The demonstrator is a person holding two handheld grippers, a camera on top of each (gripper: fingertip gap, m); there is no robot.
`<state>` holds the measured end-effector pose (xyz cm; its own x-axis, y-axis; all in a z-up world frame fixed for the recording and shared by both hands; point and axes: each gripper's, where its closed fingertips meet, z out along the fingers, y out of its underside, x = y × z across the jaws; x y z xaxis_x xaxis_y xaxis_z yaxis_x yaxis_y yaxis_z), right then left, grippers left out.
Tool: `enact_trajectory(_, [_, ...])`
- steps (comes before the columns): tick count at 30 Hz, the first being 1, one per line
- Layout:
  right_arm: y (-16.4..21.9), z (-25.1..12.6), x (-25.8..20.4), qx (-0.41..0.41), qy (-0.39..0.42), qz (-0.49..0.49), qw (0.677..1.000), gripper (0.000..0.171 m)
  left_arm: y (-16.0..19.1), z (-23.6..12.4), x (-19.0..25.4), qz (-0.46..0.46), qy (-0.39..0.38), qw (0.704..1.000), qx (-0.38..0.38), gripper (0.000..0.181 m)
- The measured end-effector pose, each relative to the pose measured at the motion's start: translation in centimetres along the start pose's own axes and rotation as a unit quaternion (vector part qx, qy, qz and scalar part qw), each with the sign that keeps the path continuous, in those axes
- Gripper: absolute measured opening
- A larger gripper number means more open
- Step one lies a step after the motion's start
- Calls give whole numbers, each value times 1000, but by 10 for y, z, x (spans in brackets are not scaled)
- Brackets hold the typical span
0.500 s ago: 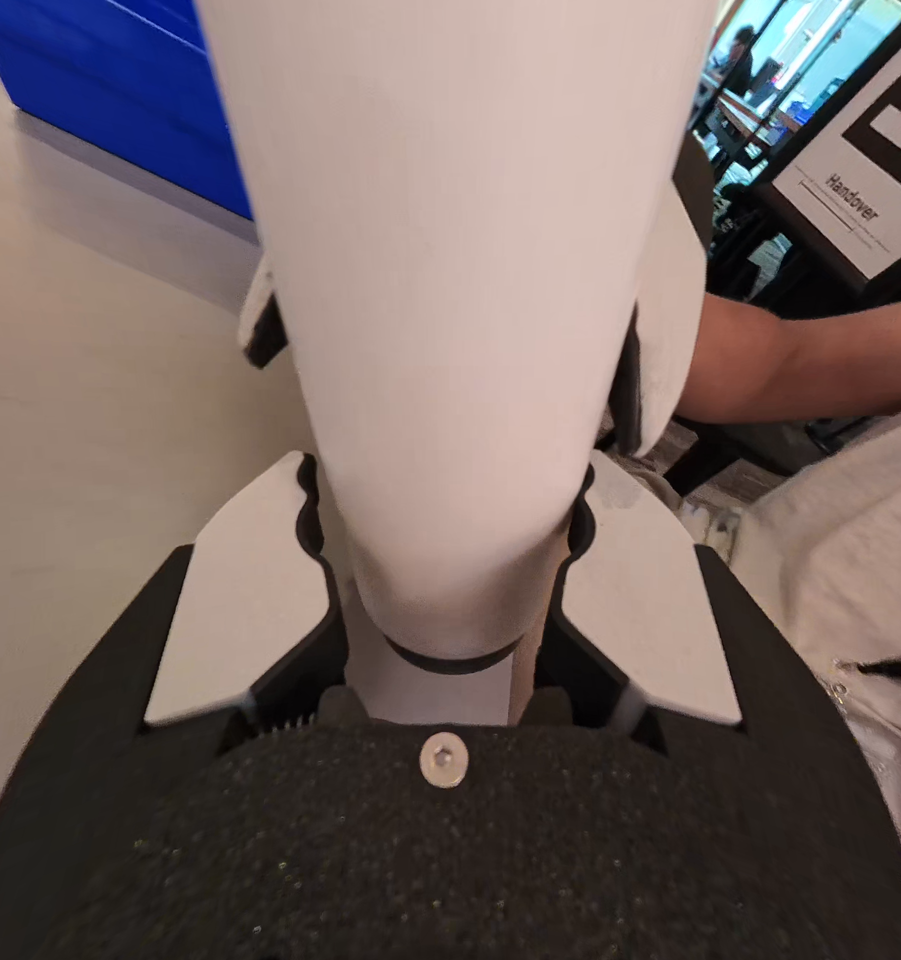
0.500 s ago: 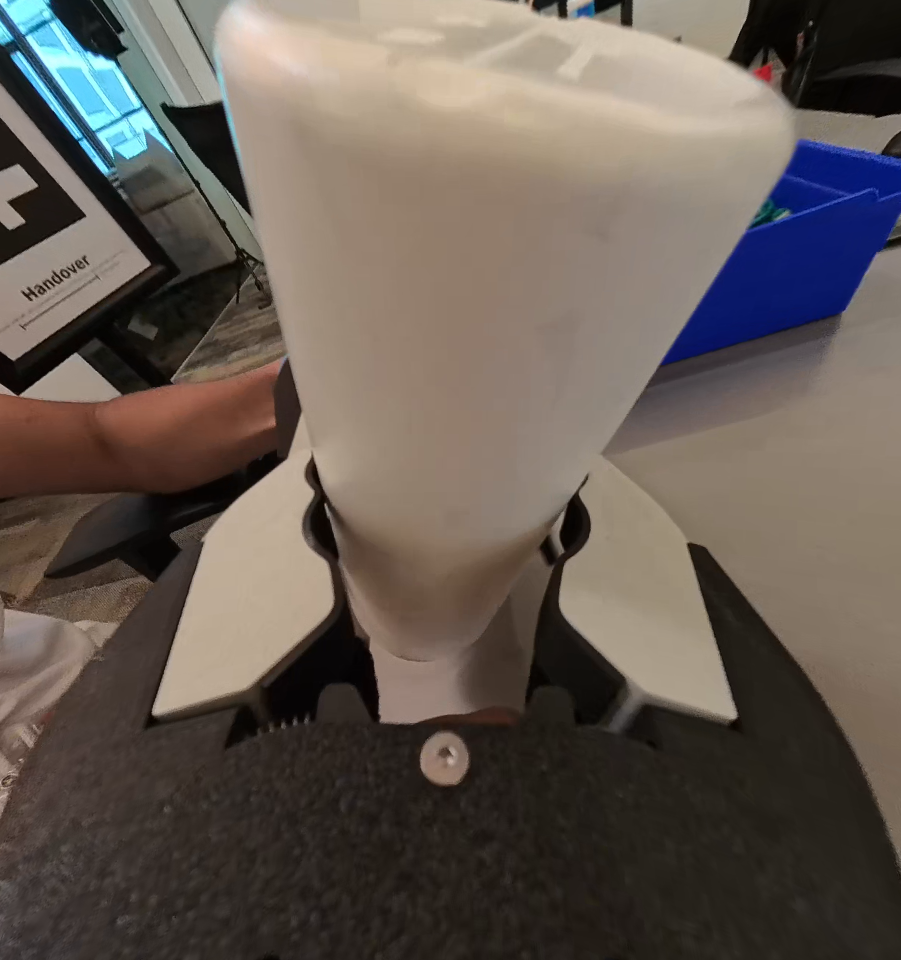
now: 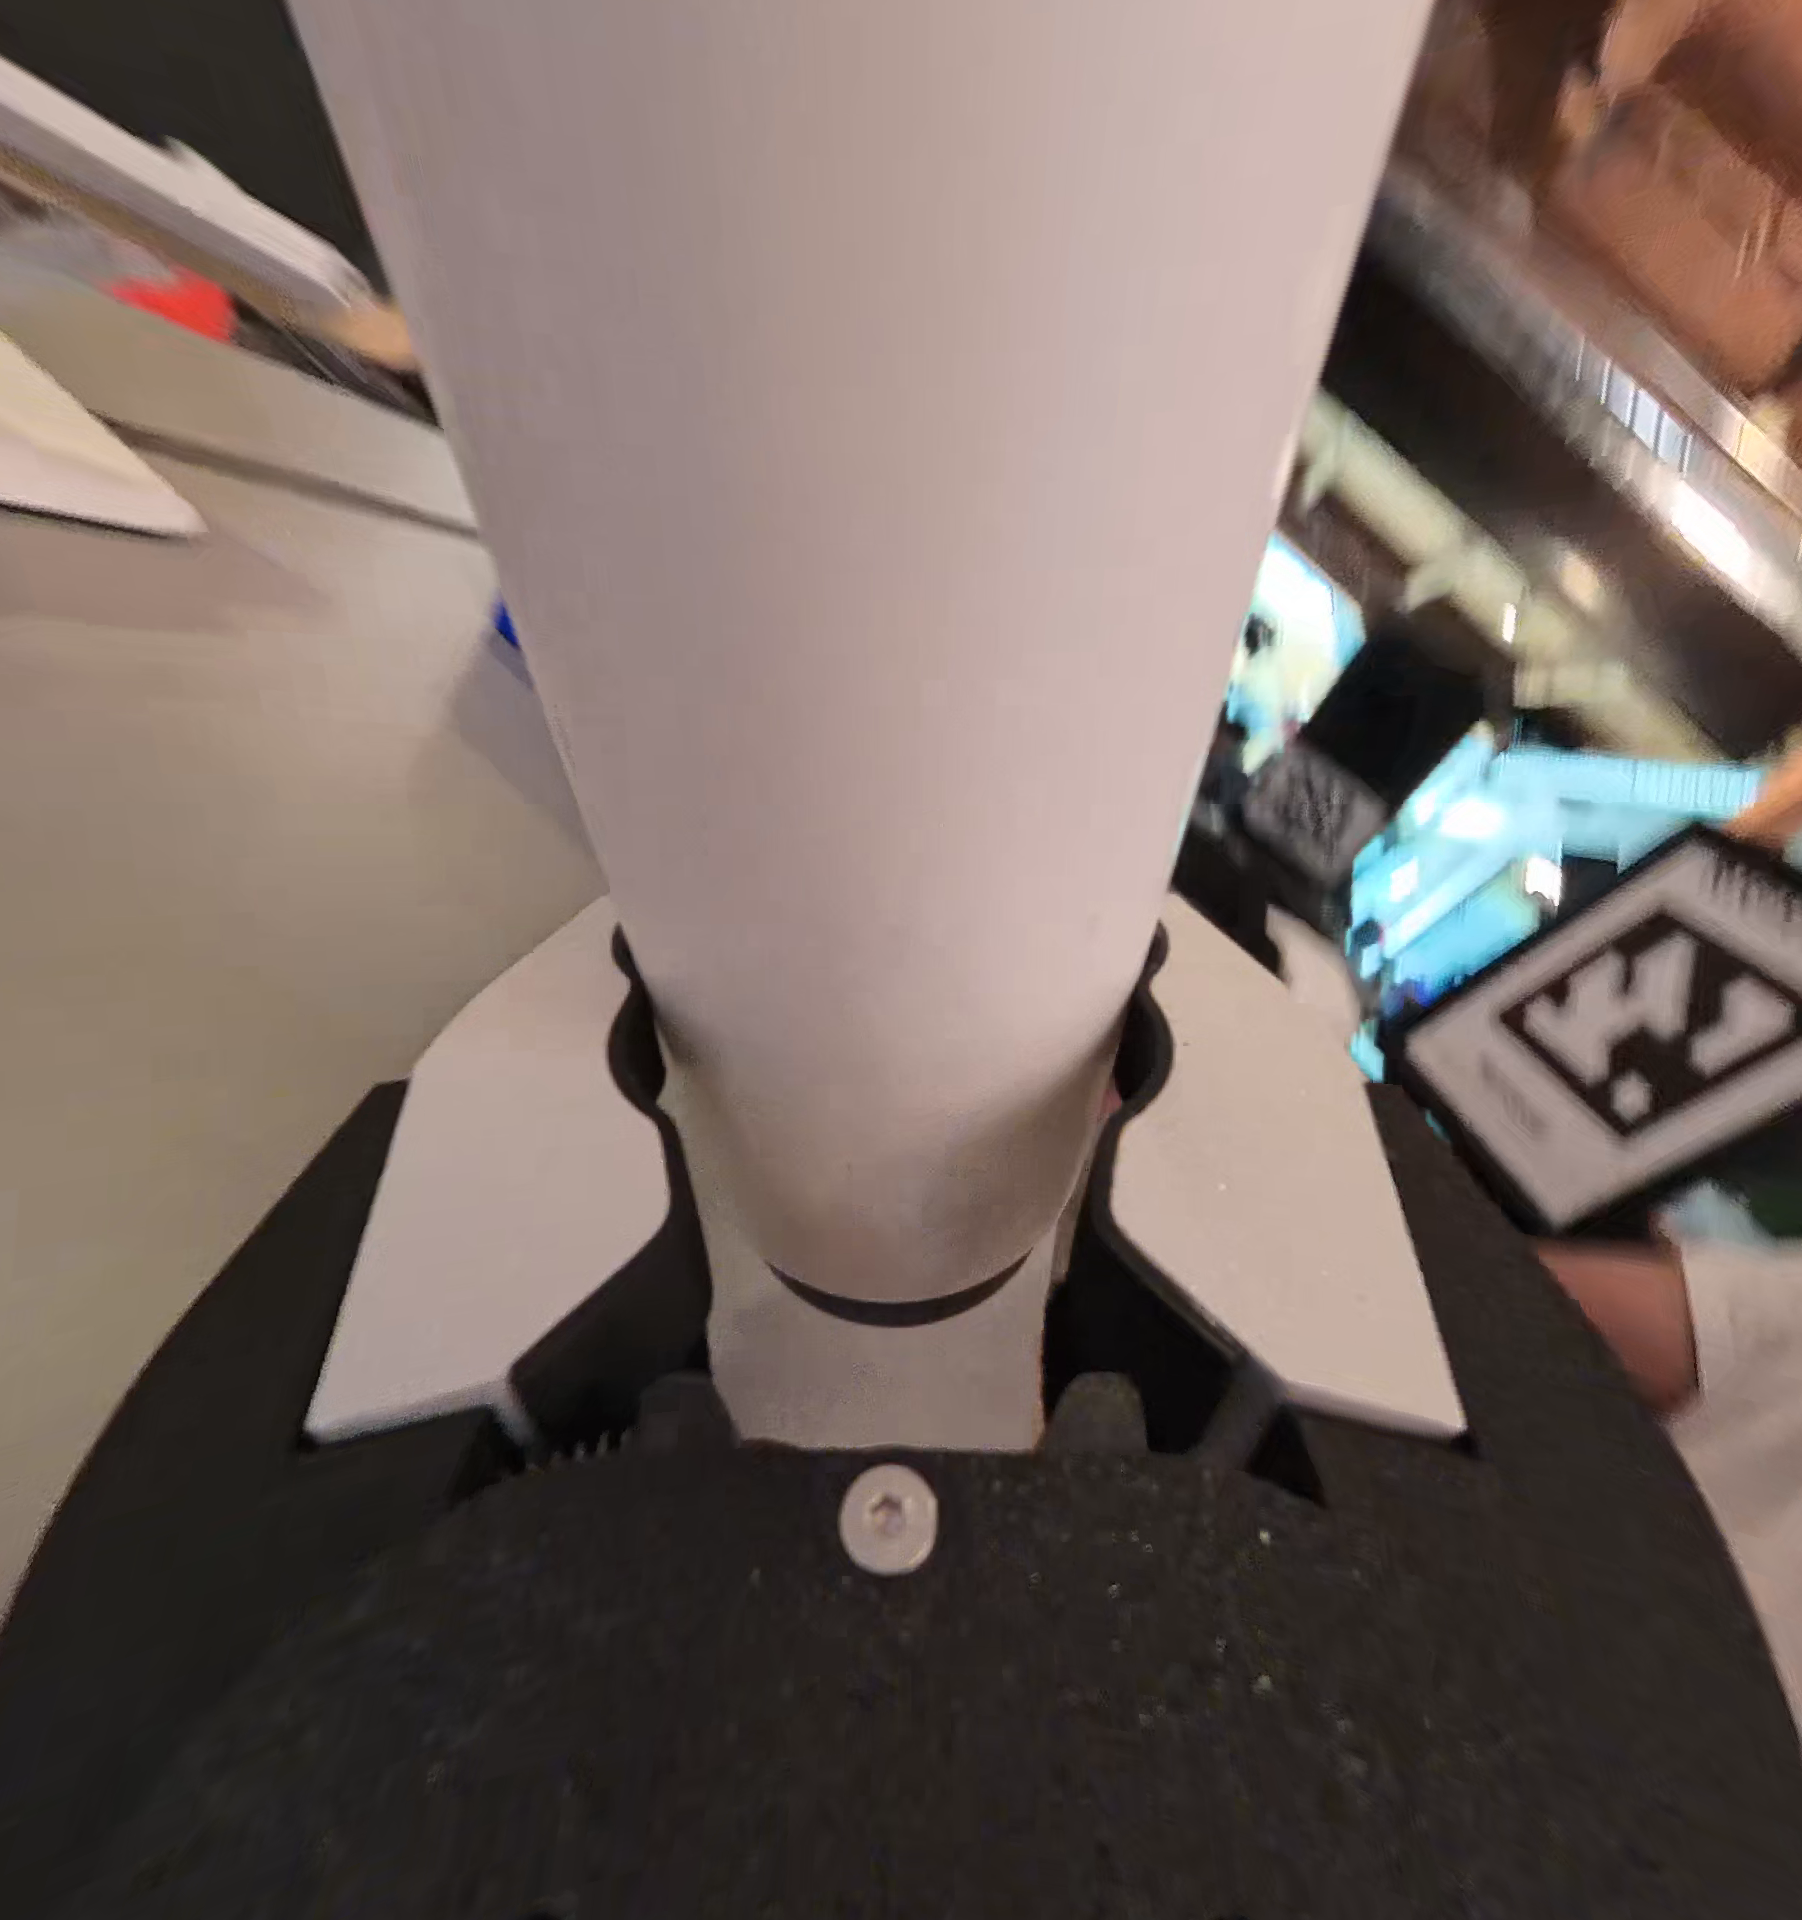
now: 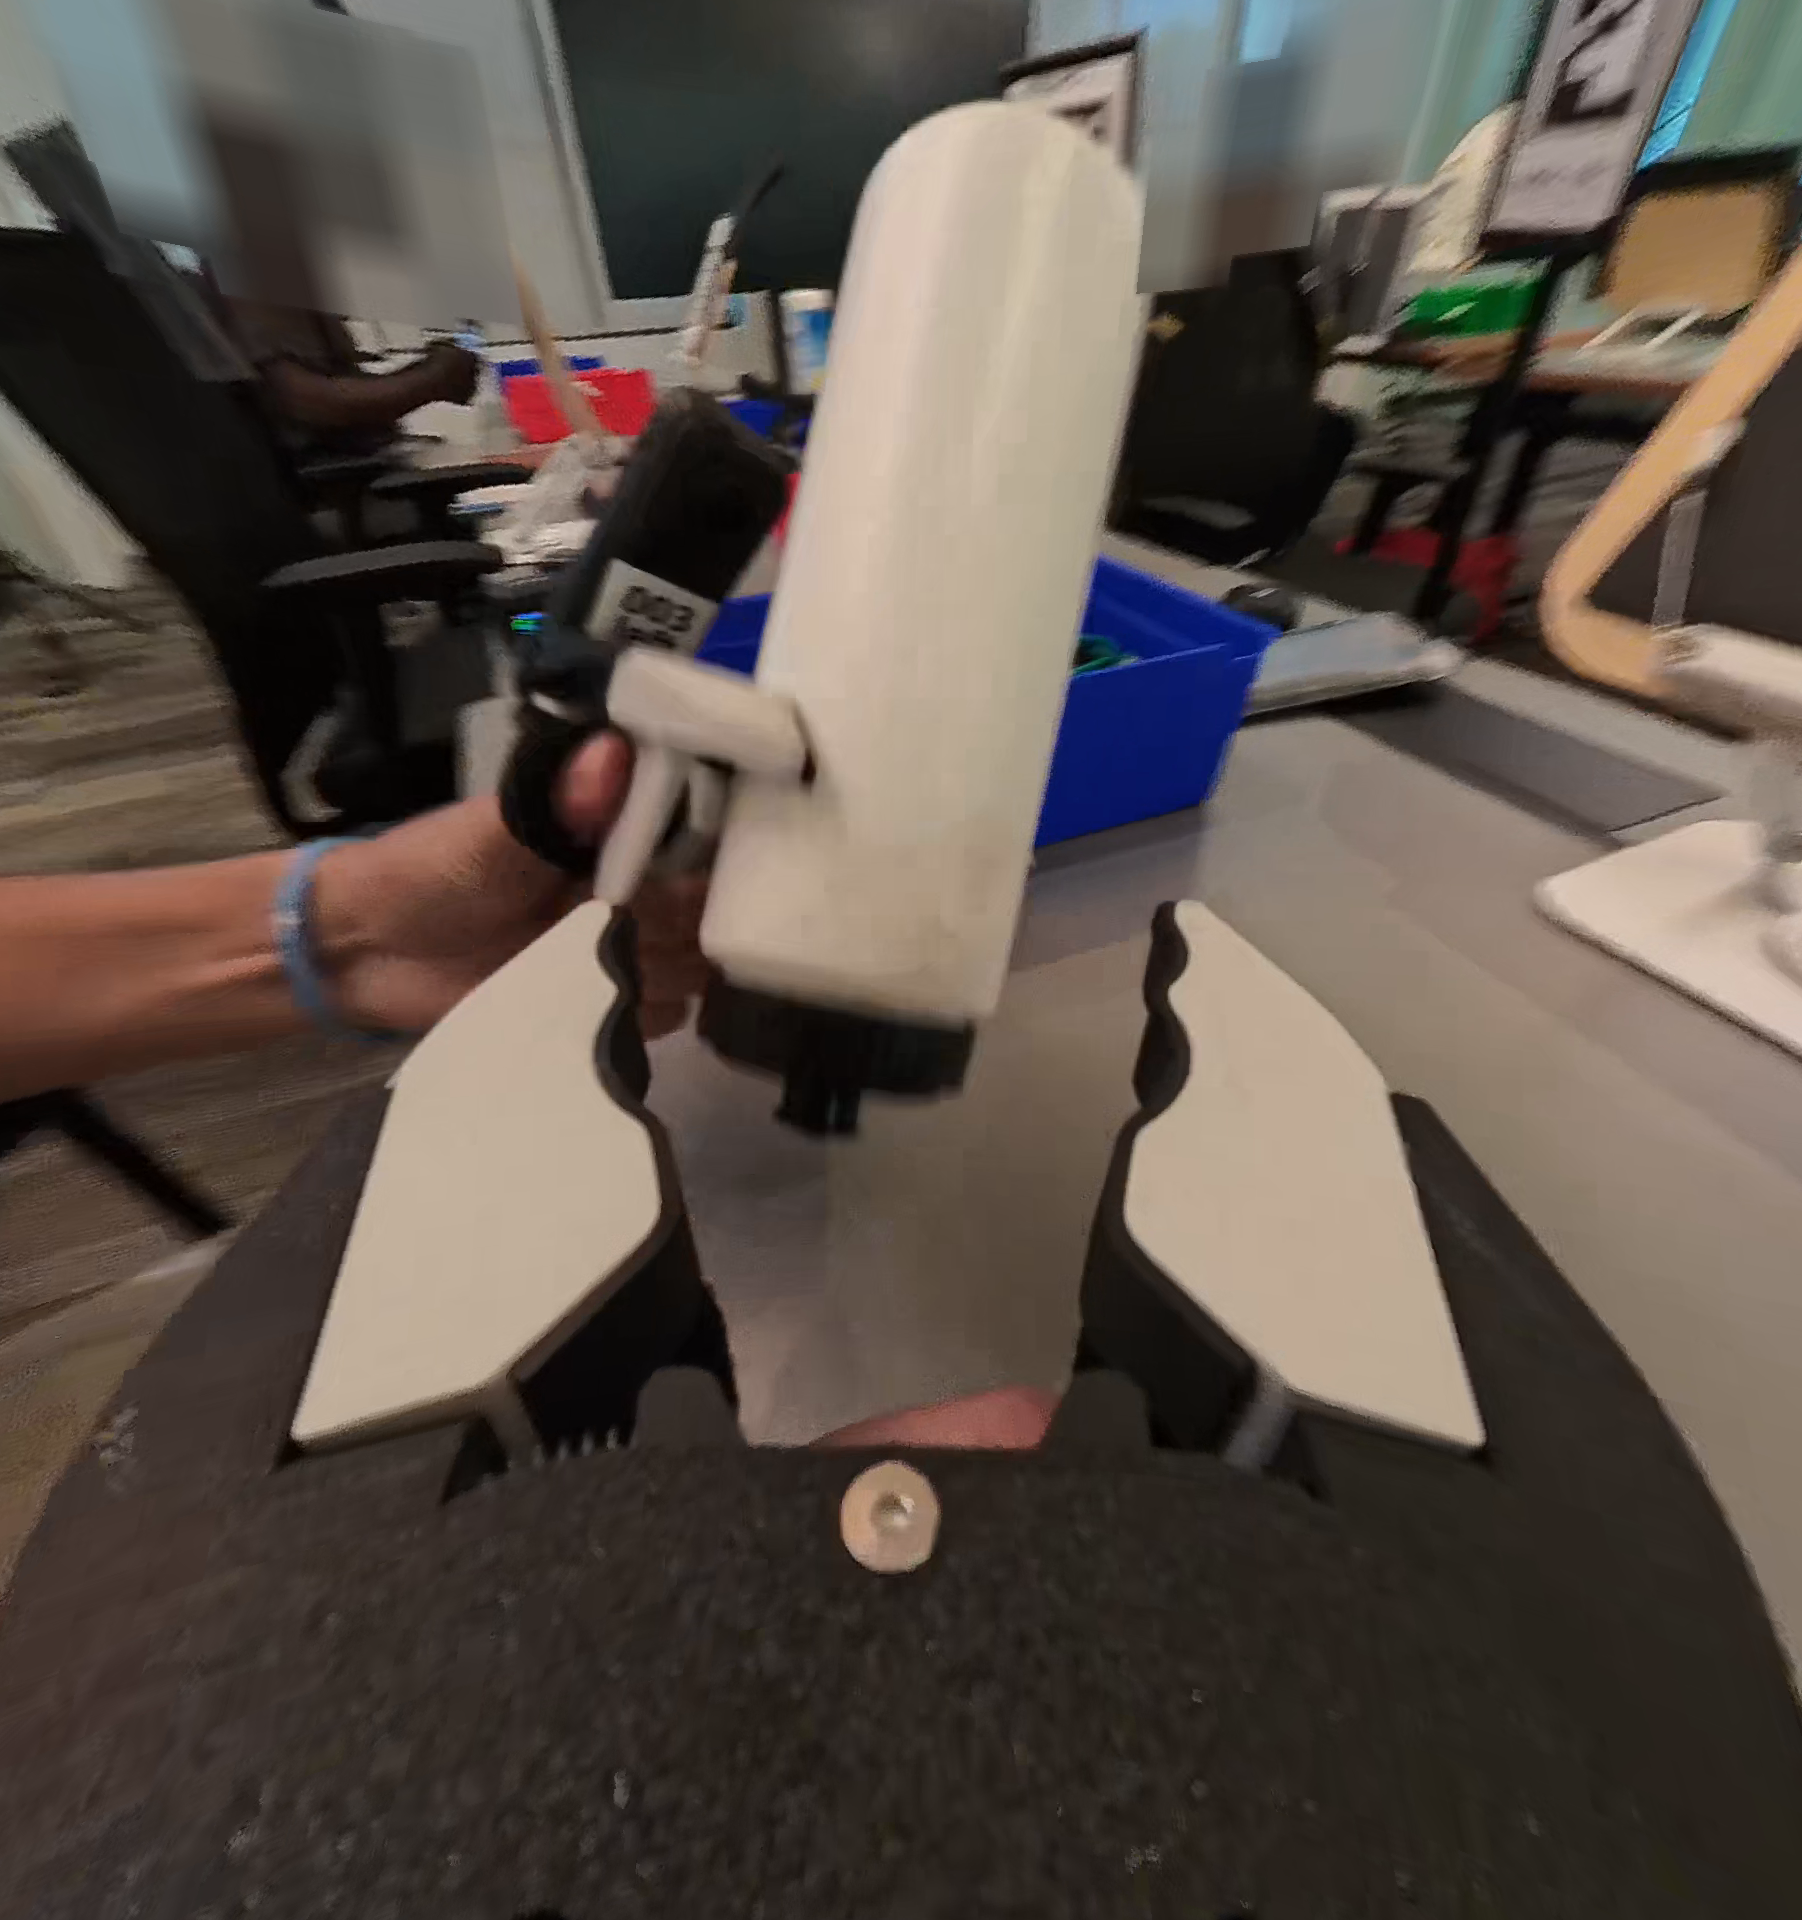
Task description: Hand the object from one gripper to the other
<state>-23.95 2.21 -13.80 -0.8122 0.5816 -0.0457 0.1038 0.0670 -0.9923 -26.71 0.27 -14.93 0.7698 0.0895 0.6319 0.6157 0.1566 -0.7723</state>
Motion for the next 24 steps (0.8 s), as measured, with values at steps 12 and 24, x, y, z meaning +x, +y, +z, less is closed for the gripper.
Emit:
enact_trajectory(12, [20,14,19,21,210,-119,970,87,-16,27,2,-203,45,970,129,87])
enact_trajectory(24, [19,4,17,18,196,-137,971,85,-6,36,12,-131,47,988,70,90])
